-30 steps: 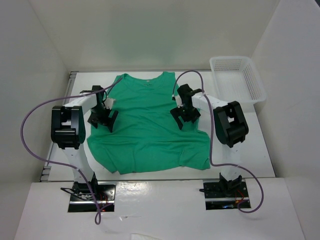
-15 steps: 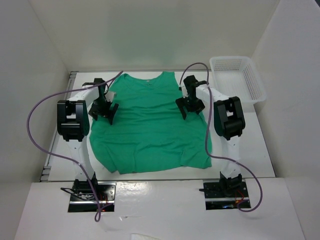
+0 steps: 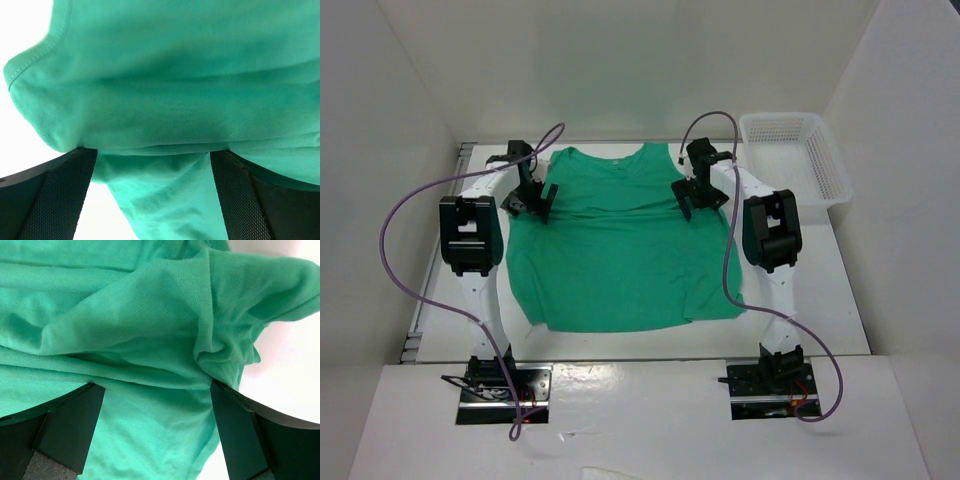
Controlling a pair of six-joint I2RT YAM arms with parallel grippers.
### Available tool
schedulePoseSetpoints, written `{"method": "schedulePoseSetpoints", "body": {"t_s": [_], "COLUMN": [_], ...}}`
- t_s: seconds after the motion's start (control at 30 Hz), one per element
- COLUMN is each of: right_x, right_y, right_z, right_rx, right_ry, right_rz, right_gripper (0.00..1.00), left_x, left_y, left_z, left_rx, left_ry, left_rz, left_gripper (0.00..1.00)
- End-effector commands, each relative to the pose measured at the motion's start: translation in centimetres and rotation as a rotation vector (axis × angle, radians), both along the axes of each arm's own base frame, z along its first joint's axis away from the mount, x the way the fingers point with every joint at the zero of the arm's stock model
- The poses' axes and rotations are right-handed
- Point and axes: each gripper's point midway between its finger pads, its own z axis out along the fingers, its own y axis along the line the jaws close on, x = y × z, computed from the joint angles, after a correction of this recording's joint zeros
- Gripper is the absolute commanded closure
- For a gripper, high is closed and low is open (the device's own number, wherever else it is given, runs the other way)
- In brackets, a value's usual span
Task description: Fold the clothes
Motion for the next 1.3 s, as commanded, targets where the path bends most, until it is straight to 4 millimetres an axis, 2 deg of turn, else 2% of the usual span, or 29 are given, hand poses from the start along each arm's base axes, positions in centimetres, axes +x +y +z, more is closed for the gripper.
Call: {"method": "schedulePoseSetpoints", "body": {"t_s": [0.0, 0.03, 0.1, 0.13, 0.2, 0.23, 0.27, 0.3, 0.33, 0.37, 0.4, 0.43, 0.47, 0.5, 0.53, 0.6, 0.63, 0.7, 0.73, 0.83, 0.97, 1.13, 1.27], "right_x": [2.7, 2.9, 2.8, 2.8, 2.0, 1.2, -0.2, -1.2, -2.5, -3.8, -4.9, -6.3, -7.5, -8.2, -9.6, -10.9, -12.2, -12.7, -13.4, -13.9, -13.9, -14.0, -14.5], "right_y": [0.1, 0.3, 0.5, 0.8, 1.0, 0.9, 0.9, 1.2, 0.9, 0.7, 1.0, 0.5, 0.5, 0.3, -0.1, -0.5, -0.9, -0.9, -1.1, -1.0, -0.3, -0.4, -1.2], "right_z": [2.1, 3.6, 5.3, 7.7, 9.3, 9.9, 11.3, 11.7, 11.0, 12.2, 12.0, 10.6, 10.8, 10.2, 8.3, 7.1, 5.6, 4.4, 3.7, 3.2, 2.9, 2.3, 0.2], "right_rx": [0.013, 0.034, 0.056, 0.080, 0.107, 0.115, 0.131, 0.141, 0.133, 0.141, 0.134, 0.118, 0.116, 0.110, 0.094, 0.083, 0.070, 0.074, 0.067, 0.075, 0.094, 0.085, 0.034], "right_ry": [-0.116, -0.142, -0.169, -0.212, -0.227, -0.223, -0.228, -0.222, -0.194, -0.194, -0.178, -0.138, -0.127, -0.108, -0.052, -0.013, 0.032, 0.056, 0.080, 0.093, 0.100, 0.118, 0.163], "right_rz": [-0.034, -0.040, -0.044, -0.038, -0.027, -0.022, -0.014, 0.000, -0.001, 0.003, 0.024, 0.032, 0.041, 0.041, 0.038, 0.037, 0.035, 0.038, 0.037, 0.040, 0.056, 0.065, 0.060], "right_gripper": [0.06, 0.06, 0.06, 0.06, 0.06, 0.06, 0.06, 0.06, 0.06, 0.02, 0.02, 0.02, 0.02, 0.01, 0.01, 0.01, 0.01, 0.01, 0.01, 0.01, 0.01, 0.01, 0.01], "left_x": [3.0, 3.4, 3.5, 3.0, 1.2, 0.4, -0.9, -2.6, -3.7, -5.7, -7.4, -8.5, -10.4, -11.6, -12.6, -14.5, -15.2, -16.5, -16.5, -17.4, -17.5, -18.1, -20.2], "left_y": [-0.7, -0.4, -0.8, -0.8, -1.0, -1.0, -1.1, -1.1, -1.3, -1.5, -1.5, -1.5, -1.5, -1.6, -1.5, -1.5, -1.8, -2.3, -2.5, -2.5, -2.8, -3.0, -2.6], "left_z": [3.5, 5.6, 7.7, 9.2, 10.8, 11.1, 10.5, 10.7, 10.3, 8.8, 8.0, 7.4, 5.5, 4.9, 4.0, 2.3, 1.5, 0.7, 0.4, -0.1, -0.5, -2.0, -3.5], "left_rx": [-0.054, -0.063, -0.086, -0.086, -0.090, -0.085, -0.086, -0.083, -0.086, -0.096, -0.091, -0.089, -0.091, -0.093, -0.090, -0.092, -0.108, -0.122, -0.130, -0.133, -0.150, -0.163, -0.147], "left_ry": [-0.159, -0.219, -0.268, -0.294, -0.284, -0.272, -0.234, -0.197, -0.166, -0.099, -0.041, -0.009, 0.059, 0.092, 0.123, 0.182, 0.210, 0.247, 0.257, 0.281, 0.288, 0.322, 0.391], "left_rz": [0.038, 0.040, 0.042, 0.041, 0.029, 0.019, 0.020, 0.011, -0.009, -0.023, -0.043, -0.052, -0.059, -0.058, -0.078, -0.085, -0.097, -0.107, -0.117, -0.116, -0.127, -0.126, -0.145], "left_gripper": [0.01, 0.01, 0.01, 0.01, 0.01, 0.01, 0.01, 0.01, 0.01, 0.01, 0.01, 0.01, 0.01, 0.01, 0.01, 0.01, 0.01, 0.01, 0.01, 0.01, 0.01, 0.01, 0.01]}}
